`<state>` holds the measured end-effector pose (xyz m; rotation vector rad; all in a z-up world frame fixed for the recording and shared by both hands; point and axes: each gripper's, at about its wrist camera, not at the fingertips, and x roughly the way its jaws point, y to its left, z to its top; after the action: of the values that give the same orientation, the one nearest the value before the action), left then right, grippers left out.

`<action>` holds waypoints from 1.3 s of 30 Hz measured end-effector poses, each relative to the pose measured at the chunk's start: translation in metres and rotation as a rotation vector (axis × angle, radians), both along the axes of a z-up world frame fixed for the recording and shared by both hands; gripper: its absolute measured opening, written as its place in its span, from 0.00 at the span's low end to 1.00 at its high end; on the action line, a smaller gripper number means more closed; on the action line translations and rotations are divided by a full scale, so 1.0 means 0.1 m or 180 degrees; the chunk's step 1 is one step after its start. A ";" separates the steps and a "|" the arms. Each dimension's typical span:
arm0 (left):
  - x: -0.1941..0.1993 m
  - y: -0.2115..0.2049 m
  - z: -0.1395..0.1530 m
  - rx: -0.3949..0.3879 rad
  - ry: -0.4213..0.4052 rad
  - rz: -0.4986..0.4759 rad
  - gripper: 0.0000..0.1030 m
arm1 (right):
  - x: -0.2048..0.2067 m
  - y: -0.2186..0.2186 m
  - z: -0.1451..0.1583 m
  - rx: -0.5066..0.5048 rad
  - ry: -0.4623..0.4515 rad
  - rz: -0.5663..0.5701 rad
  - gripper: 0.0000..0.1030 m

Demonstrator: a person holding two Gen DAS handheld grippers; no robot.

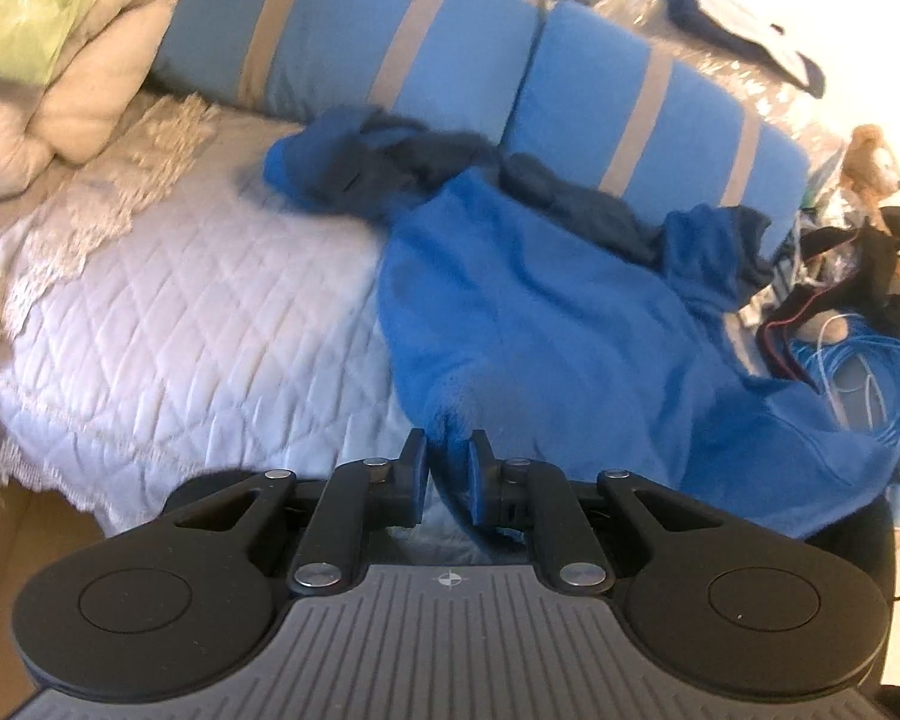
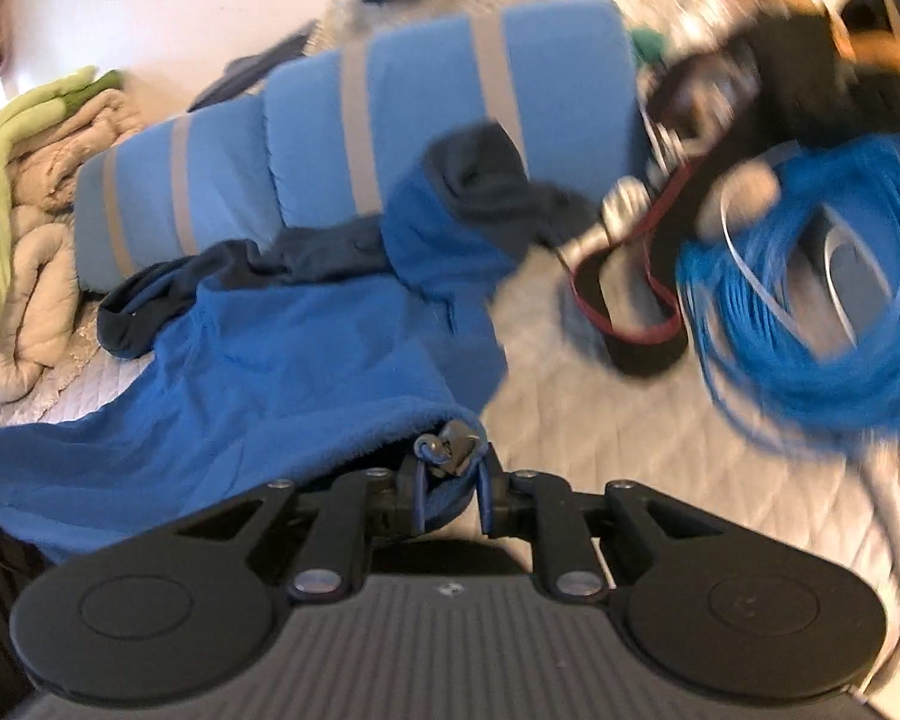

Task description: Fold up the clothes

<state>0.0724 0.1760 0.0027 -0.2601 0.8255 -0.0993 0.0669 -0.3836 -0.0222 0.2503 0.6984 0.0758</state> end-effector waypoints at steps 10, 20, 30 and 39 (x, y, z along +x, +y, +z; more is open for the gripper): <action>-0.08 0.08 -0.10 -0.0019 0.0124 0.0054 0.10 | -0.21 0.12 0.03 -0.0176 0.0013 0.0022 0.15; -0.21 0.08 0.18 0.0055 -0.0219 0.0108 0.56 | -0.40 0.18 0.30 -0.0335 -0.0121 0.0044 0.53; -0.06 -0.11 0.33 0.0283 -0.0349 -0.0038 0.67 | -0.25 0.24 0.40 -0.0288 -0.0228 0.0058 0.83; 0.17 -0.17 0.36 0.0436 -0.0193 -0.0066 0.68 | 0.08 0.37 0.32 -0.0356 -0.0070 0.0073 0.95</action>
<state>0.0897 0.1589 0.0386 -0.1190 0.7710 -0.0693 0.0746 -0.3471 0.0098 0.1341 0.6813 0.0612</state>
